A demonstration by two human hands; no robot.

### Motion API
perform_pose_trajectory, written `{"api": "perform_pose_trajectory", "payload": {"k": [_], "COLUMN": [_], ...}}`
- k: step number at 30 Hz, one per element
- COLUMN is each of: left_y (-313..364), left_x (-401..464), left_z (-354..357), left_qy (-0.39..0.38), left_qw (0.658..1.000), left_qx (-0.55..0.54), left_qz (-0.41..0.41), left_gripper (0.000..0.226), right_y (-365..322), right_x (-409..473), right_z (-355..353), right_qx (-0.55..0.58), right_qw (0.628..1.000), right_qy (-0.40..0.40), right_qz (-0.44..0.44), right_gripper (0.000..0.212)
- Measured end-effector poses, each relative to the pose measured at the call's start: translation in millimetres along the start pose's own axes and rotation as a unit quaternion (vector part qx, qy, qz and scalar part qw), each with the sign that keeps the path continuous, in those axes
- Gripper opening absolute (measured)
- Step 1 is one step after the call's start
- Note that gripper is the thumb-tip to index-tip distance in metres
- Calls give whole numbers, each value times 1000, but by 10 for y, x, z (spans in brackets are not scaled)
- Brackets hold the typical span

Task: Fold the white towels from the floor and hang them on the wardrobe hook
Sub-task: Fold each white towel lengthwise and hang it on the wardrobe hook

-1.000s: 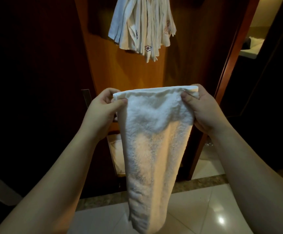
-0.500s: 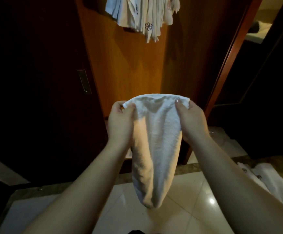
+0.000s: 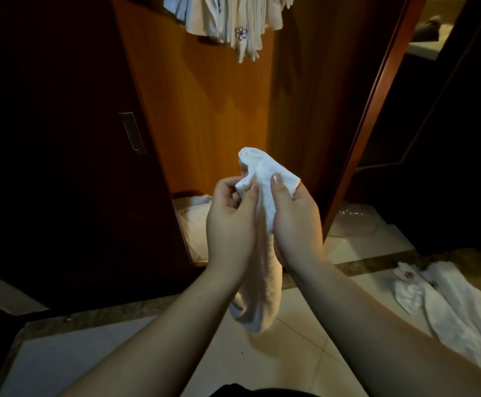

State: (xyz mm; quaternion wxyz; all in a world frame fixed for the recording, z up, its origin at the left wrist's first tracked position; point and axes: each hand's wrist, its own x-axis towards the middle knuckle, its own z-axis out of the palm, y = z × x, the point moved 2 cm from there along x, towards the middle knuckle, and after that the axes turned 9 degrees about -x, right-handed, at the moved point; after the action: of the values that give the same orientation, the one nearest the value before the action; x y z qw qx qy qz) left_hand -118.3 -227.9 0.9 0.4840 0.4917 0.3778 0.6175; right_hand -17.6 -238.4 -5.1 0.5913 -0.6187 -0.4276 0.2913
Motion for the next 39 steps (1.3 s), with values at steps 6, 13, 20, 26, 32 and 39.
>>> {"api": "perform_pose_trajectory", "payload": {"k": [6,13,20,26,32,39], "left_y": [56,258,250,317,461,383], "left_x": [33,161,71,77,202,275], "left_z": [-74,-125,-49,-71,-81,-168], "left_qy": [-26,0,-49,-140,-208,-225], "left_qw": [1000,1000,999,990,976,969], "left_qx": [-2,-11,1,15,49,99], "left_qz": [-3,6,21,-4,-51,5], "left_gripper": [1,3,11,17,51,78], "right_y": [-92,-220,-244,-262,-315,-368], "right_x": [62,195,89,133,164,284], "right_z": [-78,-168,-13,-98,-126,-176], "right_qx": [-37,-65,-35,-60,-173,-135], "right_qw": [998,997,993,966,960,977], "right_qy": [-23,40,-90,-242,-184,-130], "right_qz": [-36,-24,-69,-66,-119,-100], "right_gripper": [21,29,45,64,76,52]}}
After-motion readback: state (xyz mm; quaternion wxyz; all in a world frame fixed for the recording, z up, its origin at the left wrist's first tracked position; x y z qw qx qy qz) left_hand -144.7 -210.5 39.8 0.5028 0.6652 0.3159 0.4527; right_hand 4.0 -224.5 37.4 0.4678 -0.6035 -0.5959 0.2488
